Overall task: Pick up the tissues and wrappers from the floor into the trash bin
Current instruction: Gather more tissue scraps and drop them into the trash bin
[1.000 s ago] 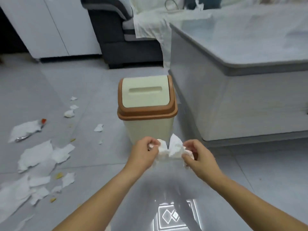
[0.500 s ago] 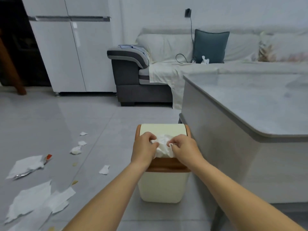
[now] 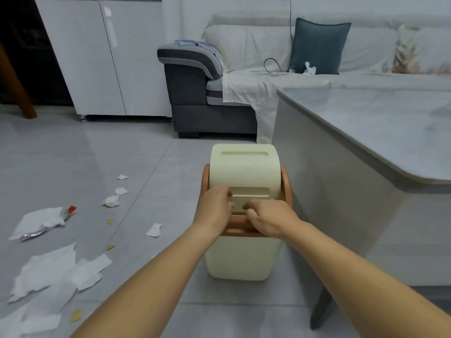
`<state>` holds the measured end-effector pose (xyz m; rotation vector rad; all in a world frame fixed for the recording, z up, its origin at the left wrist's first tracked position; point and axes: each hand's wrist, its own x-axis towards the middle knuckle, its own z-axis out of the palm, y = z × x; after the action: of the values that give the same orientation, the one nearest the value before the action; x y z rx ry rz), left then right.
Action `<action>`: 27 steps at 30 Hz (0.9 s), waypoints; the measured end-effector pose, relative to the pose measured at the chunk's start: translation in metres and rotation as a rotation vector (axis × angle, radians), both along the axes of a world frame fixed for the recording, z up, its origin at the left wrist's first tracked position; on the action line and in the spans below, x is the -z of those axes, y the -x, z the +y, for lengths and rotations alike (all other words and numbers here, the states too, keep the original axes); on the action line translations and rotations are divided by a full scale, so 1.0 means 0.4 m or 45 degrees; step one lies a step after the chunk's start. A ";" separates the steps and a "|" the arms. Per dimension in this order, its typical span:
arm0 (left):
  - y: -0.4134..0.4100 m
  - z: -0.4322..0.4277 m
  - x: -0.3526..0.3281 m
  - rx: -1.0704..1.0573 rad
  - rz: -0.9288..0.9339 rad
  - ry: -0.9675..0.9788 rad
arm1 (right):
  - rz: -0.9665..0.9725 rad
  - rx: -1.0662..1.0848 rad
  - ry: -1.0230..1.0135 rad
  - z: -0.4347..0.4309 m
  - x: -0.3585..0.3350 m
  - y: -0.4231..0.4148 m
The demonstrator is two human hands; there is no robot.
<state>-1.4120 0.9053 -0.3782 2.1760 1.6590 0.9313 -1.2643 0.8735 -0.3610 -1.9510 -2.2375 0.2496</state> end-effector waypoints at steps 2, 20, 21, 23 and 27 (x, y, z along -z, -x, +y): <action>0.007 -0.013 -0.002 -0.017 -0.130 -0.011 | 0.132 0.034 -0.043 -0.014 -0.004 -0.008; 0.078 -0.605 0.320 0.463 -0.019 0.693 | 0.237 -0.193 0.231 -0.576 0.214 -0.213; 0.075 -0.642 0.349 0.494 0.022 0.761 | 0.216 -0.207 0.304 -0.619 0.250 -0.215; 0.067 -0.708 0.401 0.618 0.161 0.852 | 0.205 -0.247 0.472 -0.704 0.320 -0.211; 0.074 -0.800 0.458 0.874 0.481 0.932 | 0.138 -0.369 0.750 -0.868 0.423 -0.184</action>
<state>-1.4416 0.5854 -0.5615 2.1604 0.9731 -0.2543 -1.1906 0.5262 -0.5303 -1.7586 -2.5644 1.1342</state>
